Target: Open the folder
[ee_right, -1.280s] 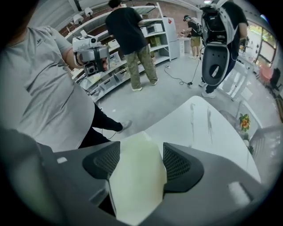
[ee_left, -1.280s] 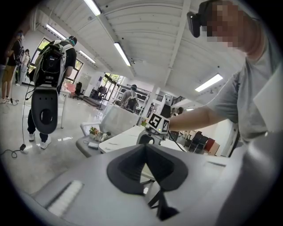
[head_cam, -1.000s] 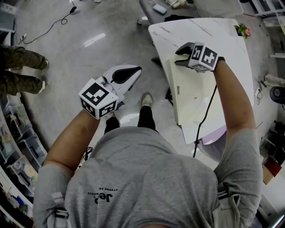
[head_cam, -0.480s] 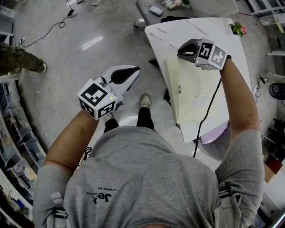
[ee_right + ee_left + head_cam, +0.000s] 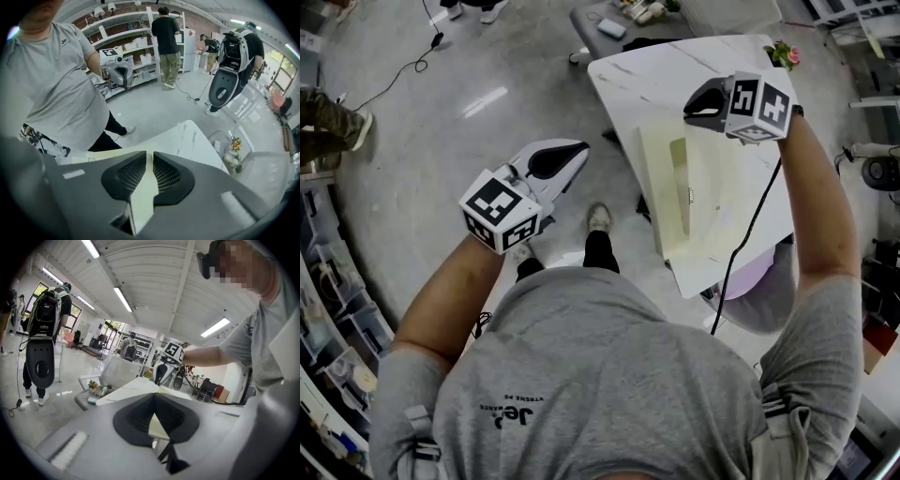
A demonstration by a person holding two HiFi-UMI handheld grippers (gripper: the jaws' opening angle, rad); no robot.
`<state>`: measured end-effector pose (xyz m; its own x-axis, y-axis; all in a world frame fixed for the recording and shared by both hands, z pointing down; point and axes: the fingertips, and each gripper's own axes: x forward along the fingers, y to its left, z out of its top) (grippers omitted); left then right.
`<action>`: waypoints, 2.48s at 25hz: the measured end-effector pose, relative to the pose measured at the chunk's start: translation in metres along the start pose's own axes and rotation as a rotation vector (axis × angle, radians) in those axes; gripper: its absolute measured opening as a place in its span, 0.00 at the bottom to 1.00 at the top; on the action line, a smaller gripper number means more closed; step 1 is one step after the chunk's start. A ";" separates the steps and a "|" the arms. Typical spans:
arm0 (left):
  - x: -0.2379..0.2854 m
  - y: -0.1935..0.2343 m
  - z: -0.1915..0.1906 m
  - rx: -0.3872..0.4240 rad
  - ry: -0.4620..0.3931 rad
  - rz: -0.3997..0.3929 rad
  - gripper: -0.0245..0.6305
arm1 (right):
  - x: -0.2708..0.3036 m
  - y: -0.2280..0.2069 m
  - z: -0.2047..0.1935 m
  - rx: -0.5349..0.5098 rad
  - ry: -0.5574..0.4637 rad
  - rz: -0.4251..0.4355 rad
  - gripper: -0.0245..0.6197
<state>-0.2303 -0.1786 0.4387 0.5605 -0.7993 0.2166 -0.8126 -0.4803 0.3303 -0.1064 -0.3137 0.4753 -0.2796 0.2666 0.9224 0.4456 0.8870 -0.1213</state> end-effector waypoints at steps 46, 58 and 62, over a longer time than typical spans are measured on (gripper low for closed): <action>0.032 -0.119 -0.035 0.100 0.120 -0.329 0.12 | 0.095 0.269 -0.092 0.276 -0.170 -0.710 0.44; 0.005 -0.108 -0.030 0.112 0.106 -0.321 0.13 | 0.105 0.258 -0.079 0.328 -0.043 -0.919 0.45; -0.005 -0.108 -0.027 0.112 0.098 -0.320 0.12 | 0.099 0.261 -0.074 0.287 0.010 -0.987 0.45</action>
<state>-0.1409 -0.1129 0.4268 0.7976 -0.5663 0.2076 -0.6030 -0.7415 0.2943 0.0454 -0.0841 0.5619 -0.4034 -0.6323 0.6614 -0.1996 0.7663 0.6107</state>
